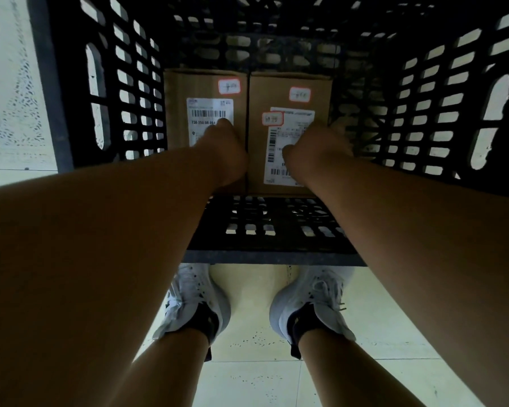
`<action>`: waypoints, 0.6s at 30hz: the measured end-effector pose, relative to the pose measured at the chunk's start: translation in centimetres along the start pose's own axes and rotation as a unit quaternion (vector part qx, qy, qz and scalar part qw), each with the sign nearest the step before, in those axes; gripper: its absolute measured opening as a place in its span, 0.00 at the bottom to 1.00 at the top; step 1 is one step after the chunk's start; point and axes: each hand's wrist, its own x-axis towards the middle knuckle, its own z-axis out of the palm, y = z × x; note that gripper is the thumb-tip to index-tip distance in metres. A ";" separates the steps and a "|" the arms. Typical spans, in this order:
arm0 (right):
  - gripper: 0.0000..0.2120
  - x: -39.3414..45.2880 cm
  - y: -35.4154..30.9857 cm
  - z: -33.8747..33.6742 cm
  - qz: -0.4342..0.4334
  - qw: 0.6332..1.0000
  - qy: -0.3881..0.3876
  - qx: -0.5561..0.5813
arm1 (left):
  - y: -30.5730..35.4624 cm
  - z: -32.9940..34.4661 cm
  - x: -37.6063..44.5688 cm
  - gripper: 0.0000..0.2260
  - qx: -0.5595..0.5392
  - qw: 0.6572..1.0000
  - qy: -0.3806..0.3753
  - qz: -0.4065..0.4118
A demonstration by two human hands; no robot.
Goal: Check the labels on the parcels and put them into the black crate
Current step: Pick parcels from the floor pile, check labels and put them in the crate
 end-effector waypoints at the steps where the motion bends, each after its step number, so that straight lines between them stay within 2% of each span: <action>1: 0.26 -0.2 0.0 -0.2 -0.003 1.000 -0.001 0.002 | 0.2 -0.2 0.0 0.20 0.028 1.000 -0.008 0.001; 4: 0.27 -2.3 -0.5 -1.1 -0.040 0.999 0.006 -0.009 | 1.2 -1.5 -1.6 0.15 0.102 0.994 -0.028 0.017; 8: 0.30 -8.7 -2.3 -4.6 -0.126 0.988 0.091 0.022 | 3.0 -3.8 -8.3 0.17 0.038 0.994 0.075 0.076; 14: 0.25 -22.4 -4.7 -15.5 -0.182 0.960 0.190 0.100 | 7.6 -10.3 -25.7 0.17 -0.006 0.966 0.174 0.192; 18: 0.23 -34.6 -4.7 -24.9 -0.188 0.946 0.223 0.140 | 12.1 -16.6 -39.1 0.14 -0.025 0.939 0.220 0.264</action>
